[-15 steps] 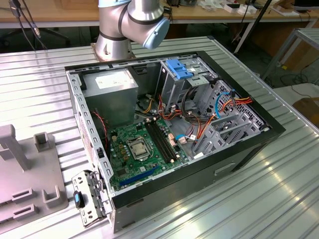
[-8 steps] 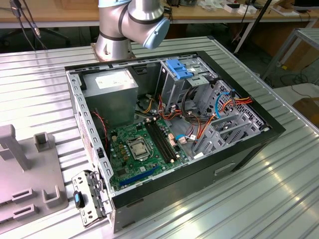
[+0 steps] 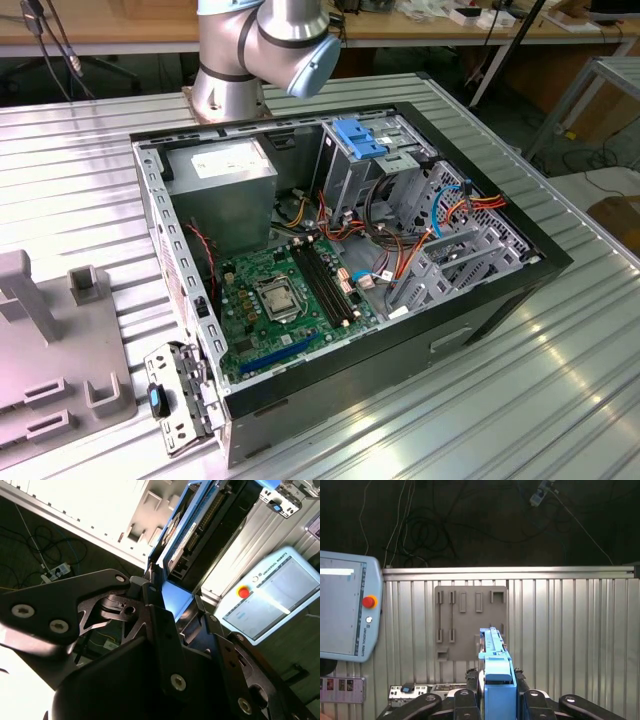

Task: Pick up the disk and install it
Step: 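Pick up the disk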

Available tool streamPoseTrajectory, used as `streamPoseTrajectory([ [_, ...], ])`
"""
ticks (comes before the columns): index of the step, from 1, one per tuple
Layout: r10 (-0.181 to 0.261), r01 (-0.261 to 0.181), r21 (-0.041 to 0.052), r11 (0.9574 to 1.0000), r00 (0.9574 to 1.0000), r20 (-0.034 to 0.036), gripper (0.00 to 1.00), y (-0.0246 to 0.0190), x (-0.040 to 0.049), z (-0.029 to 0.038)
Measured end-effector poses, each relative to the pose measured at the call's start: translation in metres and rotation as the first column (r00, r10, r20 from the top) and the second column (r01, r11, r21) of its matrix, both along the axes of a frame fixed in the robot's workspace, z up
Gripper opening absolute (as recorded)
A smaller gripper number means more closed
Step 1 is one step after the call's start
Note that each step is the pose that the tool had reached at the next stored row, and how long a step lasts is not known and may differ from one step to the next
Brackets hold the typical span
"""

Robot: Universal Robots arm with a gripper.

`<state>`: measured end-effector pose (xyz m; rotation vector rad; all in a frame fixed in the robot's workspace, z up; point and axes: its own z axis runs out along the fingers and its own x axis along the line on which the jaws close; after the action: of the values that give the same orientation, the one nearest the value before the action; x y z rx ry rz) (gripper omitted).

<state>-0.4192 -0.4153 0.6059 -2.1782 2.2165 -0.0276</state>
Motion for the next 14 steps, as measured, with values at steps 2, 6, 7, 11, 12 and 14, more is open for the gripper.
streamPoseTrajectory([
  [2, 0.000, 0.000, 0.0000, 1.0000, 1.0000, 0.0001, 0.37, 0.0000, 0.0010, -0.0001],
  [6, 0.000, 0.000, 0.0000, 1.0000, 1.0000, 0.0000, 0.37, 0.0000, 0.0056, -0.0001],
  [7, 0.000, 0.000, 0.0000, 1.0000, 1.0000, 0.0001, 0.37, 0.0000, 0.0068, -0.0002],
  [11, 0.000, 0.000, 0.0001, 1.0000, 1.0000, 0.0000, 0.37, 0.0000, 0.0105, -0.0002],
  [12, 0.000, 0.000, 0.0000, 1.0000, 1.0000, 0.0000, 0.37, 0.0000, 0.0119, -0.0002],
  [14, 0.000, 0.000, 0.0000, 1.0000, 1.0000, 0.0001, 0.37, 0.0000, 0.0138, -0.0002],
])
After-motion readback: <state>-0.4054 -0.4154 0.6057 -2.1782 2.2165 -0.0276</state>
